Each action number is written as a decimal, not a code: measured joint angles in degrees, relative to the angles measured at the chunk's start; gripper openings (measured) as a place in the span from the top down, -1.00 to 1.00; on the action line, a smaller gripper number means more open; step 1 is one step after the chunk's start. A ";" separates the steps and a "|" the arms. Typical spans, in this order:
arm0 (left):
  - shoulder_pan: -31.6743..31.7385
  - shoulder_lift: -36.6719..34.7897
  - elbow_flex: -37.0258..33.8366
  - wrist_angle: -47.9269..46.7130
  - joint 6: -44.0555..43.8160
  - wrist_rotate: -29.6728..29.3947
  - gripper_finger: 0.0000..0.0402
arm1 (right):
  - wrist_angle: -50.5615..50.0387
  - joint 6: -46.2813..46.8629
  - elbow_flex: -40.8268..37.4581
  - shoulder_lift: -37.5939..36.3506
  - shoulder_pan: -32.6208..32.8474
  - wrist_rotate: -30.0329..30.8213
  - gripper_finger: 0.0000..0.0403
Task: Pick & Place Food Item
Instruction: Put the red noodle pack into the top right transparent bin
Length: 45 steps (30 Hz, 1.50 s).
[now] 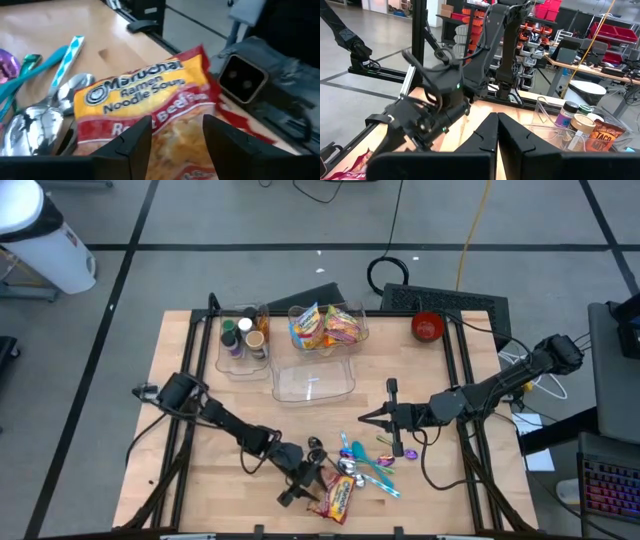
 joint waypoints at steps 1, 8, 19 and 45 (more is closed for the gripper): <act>0.07 0.47 0.02 0.61 -0.02 -0.26 0.10 | 0.01 -0.01 0.00 -0.01 0.00 -0.01 1.00; 0.16 1.59 0.16 1.10 -0.52 -0.86 0.20 | 0.04 0.11 0.00 0.01 0.00 -0.02 1.00; 0.20 0.21 0.22 -1.62 -1.52 -0.50 0.95 | 0.91 0.78 0.00 0.01 0.00 -0.03 1.00; 12.72 -43.95 0.17 -28.16 17.04 -20.76 0.98 | -2.57 -0.47 0.00 0.02 -4.95 0.22 1.00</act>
